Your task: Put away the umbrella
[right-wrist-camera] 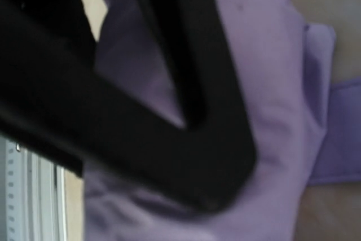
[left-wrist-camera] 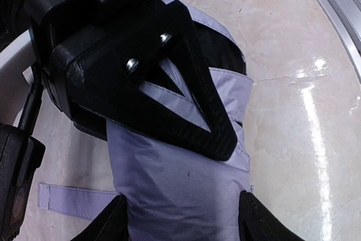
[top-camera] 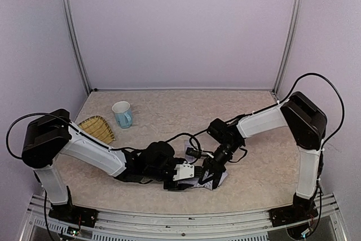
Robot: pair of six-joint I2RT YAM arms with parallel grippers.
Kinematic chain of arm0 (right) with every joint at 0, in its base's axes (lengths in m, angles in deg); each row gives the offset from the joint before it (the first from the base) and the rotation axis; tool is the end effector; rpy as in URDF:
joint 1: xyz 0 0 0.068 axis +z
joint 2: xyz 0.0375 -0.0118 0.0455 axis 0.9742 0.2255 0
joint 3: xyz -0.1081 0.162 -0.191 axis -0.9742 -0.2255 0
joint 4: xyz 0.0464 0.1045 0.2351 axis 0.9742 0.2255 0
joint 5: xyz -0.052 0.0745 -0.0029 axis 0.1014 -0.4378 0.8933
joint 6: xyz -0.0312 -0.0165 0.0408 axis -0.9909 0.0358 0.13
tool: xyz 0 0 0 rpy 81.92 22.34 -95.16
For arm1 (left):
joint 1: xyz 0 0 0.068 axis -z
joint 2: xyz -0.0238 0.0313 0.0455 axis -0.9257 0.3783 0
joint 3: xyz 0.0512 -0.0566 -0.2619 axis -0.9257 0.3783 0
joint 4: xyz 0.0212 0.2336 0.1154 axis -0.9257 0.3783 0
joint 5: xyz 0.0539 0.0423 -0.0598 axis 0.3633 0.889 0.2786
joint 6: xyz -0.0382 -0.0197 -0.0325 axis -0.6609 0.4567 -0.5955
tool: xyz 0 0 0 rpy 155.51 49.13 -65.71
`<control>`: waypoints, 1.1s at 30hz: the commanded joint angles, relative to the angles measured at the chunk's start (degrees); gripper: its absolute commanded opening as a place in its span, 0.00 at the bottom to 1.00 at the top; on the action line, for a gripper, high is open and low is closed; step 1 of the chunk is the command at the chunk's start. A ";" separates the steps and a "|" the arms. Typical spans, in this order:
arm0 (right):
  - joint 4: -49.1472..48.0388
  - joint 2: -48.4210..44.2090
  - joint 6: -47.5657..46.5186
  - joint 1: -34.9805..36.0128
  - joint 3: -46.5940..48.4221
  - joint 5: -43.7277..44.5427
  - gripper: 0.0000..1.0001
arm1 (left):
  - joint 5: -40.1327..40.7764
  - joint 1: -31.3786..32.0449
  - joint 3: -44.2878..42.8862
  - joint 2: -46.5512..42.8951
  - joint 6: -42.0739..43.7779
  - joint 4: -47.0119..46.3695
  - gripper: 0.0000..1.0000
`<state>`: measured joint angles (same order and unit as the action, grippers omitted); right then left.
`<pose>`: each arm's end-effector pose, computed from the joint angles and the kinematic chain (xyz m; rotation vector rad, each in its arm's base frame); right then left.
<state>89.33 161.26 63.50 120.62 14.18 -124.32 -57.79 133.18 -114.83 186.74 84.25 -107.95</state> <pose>0.2320 0.2597 0.1095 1.6057 -2.2816 -1.3428 0.1418 -0.3193 0.1254 1.7633 1.4106 -0.4130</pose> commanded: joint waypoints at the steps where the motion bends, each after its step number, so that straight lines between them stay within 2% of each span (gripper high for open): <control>1: -0.07 3.14 2.55 0.20 -3.01 9.76 0.25 | 4.27 -0.72 -1.68 7.52 -1.24 16.10 0.61; 5: -2.80 -0.25 6.65 0.19 -3.88 11.53 0.43 | 3.49 -0.80 -4.96 11.35 -2.30 20.95 0.51; 11: -6.44 -14.54 12.63 0.10 -6.69 14.90 0.84 | -0.92 -0.05 -6.45 13.39 -2.25 25.00 0.47; 13: -5.68 -19.88 13.95 -0.12 -7.22 15.83 0.92 | -1.26 -0.02 -6.97 13.86 -2.54 25.50 0.47; 17: -0.64 -26.37 16.88 -1.83 -7.14 22.91 0.98 | -2.03 -0.06 -8.03 14.87 -3.39 26.84 0.46; 19: 1.91 -28.96 18.57 -4.54 -7.07 29.45 0.99 | -2.31 0.00 -7.64 14.55 -3.77 26.62 0.46; 23: -0.34 -29.75 26.64 -9.51 -2.24 46.65 0.99 | -3.71 -0.06 -6.10 13.16 -3.63 24.39 0.46; 25: -2.57 -25.52 31.45 -9.45 2.83 51.47 0.94 | -4.42 -0.44 -5.61 12.97 -3.80 23.62 0.46; 27: -5.06 -18.49 33.46 -7.85 7.66 49.31 0.87 | -4.46 -0.41 -5.67 13.06 -4.25 23.64 0.46; 33: -5.44 -0.58 37.25 -1.19 20.56 54.53 0.89 | -4.13 -0.20 -5.82 12.63 -4.23 23.64 0.47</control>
<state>83.27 151.20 95.76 115.40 29.30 -74.92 -61.11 132.96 -125.25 194.54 81.89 -102.07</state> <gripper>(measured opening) 0.884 0.505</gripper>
